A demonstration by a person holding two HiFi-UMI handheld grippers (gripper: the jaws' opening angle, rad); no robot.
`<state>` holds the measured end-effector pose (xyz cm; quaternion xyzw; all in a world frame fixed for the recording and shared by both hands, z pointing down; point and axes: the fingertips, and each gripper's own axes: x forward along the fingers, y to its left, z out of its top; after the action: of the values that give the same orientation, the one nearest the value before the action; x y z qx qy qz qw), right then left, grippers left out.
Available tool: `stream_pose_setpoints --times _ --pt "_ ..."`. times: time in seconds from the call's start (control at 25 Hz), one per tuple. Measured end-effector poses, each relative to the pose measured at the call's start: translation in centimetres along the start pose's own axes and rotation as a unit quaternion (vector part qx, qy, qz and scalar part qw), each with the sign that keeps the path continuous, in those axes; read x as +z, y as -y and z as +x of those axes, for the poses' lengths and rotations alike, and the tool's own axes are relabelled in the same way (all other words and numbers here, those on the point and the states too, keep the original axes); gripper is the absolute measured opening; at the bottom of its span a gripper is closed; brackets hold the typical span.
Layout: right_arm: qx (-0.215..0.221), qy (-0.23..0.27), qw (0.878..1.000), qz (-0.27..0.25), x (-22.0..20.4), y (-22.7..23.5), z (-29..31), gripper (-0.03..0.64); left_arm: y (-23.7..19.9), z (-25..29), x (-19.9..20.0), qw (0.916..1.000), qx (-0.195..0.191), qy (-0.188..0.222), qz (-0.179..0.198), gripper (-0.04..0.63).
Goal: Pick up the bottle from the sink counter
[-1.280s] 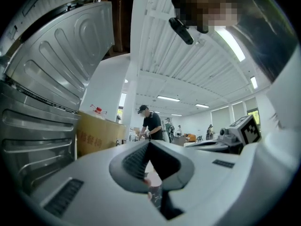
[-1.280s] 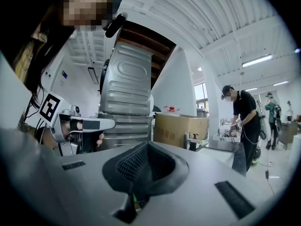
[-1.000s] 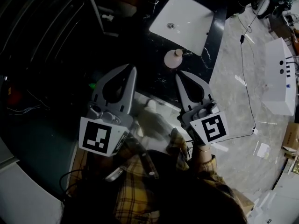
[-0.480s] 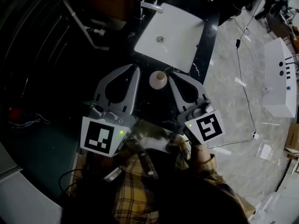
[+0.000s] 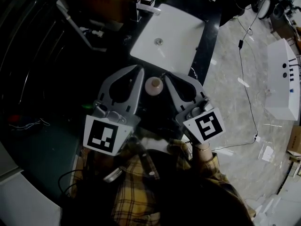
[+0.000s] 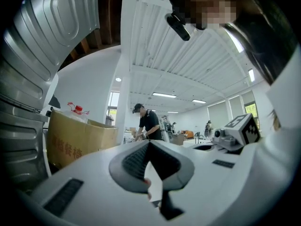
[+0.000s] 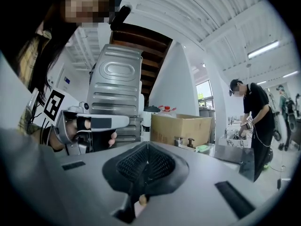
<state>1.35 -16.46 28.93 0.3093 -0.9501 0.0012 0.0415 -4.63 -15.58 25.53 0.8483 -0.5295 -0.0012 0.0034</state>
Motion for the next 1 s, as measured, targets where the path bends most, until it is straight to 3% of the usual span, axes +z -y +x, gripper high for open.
stream_pose_setpoints --times 0.52,1.0 --pt "-0.056 -0.021 0.998 0.0 -1.0 1.5 0.3 0.015 -0.2 2.3 -0.7 0.9985 -0.054 -0.005 0.011 0.018" --pt "-0.081 -0.033 0.996 0.001 -1.7 2.1 0.8 0.017 0.0 3.6 -3.0 0.9955 -0.089 -0.032 0.008 0.018"
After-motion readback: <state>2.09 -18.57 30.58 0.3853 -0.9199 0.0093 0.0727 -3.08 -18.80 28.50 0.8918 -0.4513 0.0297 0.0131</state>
